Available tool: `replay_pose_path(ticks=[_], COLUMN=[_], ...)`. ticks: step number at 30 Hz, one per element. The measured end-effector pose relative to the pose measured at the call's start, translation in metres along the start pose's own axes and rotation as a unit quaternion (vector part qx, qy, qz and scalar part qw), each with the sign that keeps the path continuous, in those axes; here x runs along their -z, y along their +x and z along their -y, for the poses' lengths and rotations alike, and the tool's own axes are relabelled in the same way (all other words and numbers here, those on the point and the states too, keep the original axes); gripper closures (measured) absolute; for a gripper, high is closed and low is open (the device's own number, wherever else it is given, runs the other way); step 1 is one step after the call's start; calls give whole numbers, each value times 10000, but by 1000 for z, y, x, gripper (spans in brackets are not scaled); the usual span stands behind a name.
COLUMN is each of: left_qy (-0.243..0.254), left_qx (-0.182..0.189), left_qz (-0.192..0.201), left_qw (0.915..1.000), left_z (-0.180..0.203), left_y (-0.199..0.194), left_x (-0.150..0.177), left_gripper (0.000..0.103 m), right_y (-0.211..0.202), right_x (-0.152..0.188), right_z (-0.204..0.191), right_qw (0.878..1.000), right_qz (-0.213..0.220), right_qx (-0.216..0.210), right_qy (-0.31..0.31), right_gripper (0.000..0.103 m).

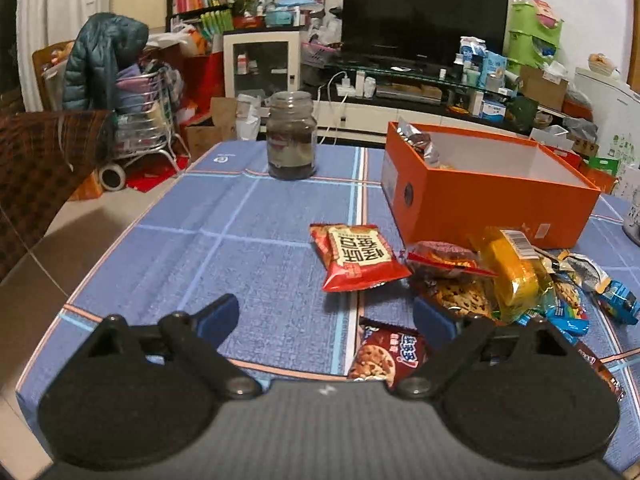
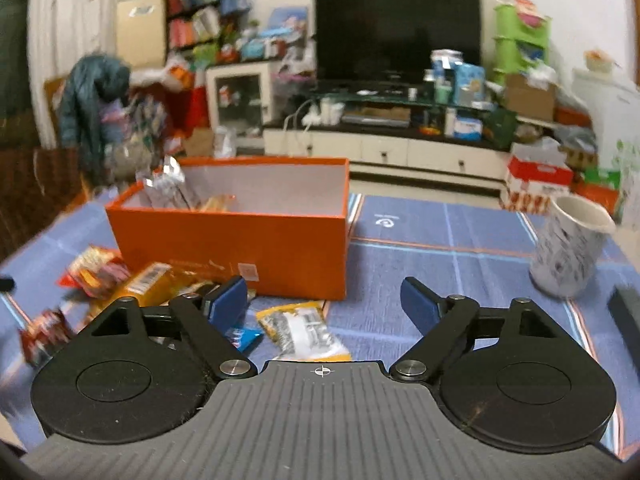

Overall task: Organize snacks
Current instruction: 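Carry both snacks over the orange box and open both tools to release, then move both open tools back over the snack heap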

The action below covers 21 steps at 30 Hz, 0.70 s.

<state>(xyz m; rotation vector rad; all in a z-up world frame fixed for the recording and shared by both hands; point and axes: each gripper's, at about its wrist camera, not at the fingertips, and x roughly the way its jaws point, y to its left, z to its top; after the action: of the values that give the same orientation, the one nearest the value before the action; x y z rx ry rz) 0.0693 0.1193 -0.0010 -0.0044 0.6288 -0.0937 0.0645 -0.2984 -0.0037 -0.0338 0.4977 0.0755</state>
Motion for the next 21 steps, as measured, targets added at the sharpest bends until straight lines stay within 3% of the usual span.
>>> replay_pose_path(ticks=[2, 4, 6, 12, 16, 21], left_qy=[32, 51, 87, 376, 671, 928], left_qx=[63, 91, 101, 177, 209, 294], left_qz=[-80, -152, -240, -355, -439, -617], left_qw=[9999, 9998, 9996, 9985, 9966, 9933], left_z=[0, 0, 4, 18, 29, 38], left_y=[4, 6, 10, 20, 24, 33], left_x=[3, 6, 8, 10, 15, 22], left_gripper=[9, 9, 9, 9, 9, 9], right_y=[20, 48, 67, 96, 112, 111], right_x=[-1, 0, 3, 8, 16, 22], right_z=[4, 8, 5, -11, -15, -18], right_qw=[9998, 9981, 9958, 9894, 9843, 9848], right_qz=[-171, -543, -810, -1252, -1622, -1594], right_qx=[-113, -298, -431, -669, -582, -587], right_qy=[-44, -6, -52, -319, -390, -361], right_gripper=[28, 42, 47, 48, 50, 52])
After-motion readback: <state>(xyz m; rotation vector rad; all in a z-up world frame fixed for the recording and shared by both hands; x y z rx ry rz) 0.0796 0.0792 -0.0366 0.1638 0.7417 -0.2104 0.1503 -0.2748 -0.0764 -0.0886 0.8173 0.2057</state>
